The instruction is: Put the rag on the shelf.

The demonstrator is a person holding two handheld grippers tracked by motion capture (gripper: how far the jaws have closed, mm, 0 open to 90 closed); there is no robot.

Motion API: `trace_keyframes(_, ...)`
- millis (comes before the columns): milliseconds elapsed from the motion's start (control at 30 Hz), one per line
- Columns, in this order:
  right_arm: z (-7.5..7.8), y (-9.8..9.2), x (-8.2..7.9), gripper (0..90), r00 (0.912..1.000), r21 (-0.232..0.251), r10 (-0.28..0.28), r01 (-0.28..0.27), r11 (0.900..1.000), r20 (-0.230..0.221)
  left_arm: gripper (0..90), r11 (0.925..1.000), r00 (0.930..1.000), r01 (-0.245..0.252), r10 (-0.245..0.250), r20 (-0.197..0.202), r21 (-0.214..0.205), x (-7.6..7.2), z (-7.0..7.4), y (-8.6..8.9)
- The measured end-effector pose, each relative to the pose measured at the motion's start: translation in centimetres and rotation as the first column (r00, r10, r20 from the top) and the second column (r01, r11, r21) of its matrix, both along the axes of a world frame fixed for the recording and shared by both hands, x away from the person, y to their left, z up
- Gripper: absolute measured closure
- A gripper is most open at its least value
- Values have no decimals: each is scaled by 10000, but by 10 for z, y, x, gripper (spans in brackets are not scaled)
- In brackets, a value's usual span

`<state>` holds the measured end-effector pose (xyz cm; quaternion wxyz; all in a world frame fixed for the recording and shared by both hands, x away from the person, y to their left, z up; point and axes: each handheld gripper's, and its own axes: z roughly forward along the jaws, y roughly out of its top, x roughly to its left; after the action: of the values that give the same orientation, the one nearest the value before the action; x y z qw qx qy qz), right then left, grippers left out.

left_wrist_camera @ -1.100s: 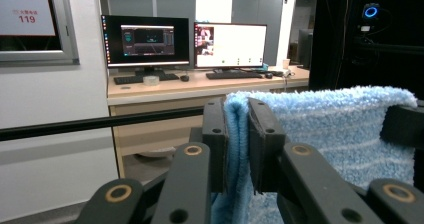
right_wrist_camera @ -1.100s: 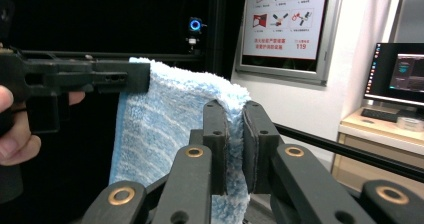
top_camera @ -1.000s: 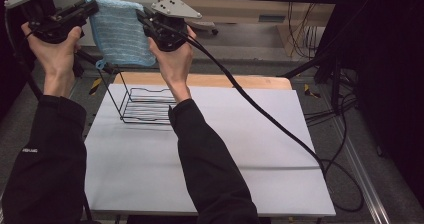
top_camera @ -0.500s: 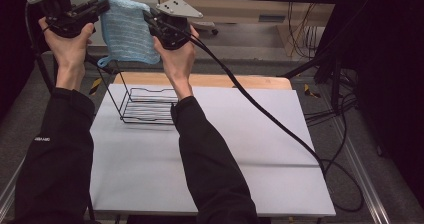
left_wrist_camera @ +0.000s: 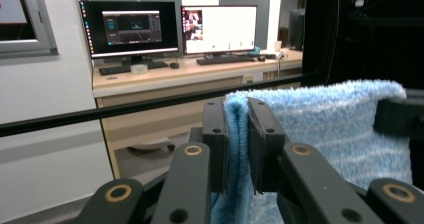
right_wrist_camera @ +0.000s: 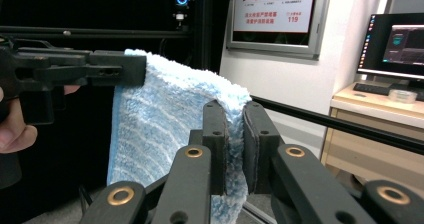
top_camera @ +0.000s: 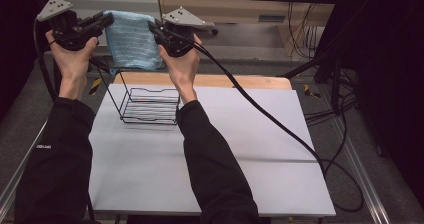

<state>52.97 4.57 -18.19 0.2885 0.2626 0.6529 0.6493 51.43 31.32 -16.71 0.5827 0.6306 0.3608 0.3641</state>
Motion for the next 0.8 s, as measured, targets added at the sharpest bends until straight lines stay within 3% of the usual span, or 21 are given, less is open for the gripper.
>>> trace_keyframes(400,-17,9,9,820,9978,-263,523,-534,9982,-407,795,9999,9997,-130,131,-201,66,-5,-24,15)
trace_keyframes(600,-25,12,15,819,9976,-589,435,-467,9972,-537,795,9992,9989,-318,326,-326,243,-1,-37,14)
trace_keyframes(800,-28,14,15,818,9969,-687,510,-550,9961,-595,795,9947,9982,-514,538,-255,886,-3,-40,12)
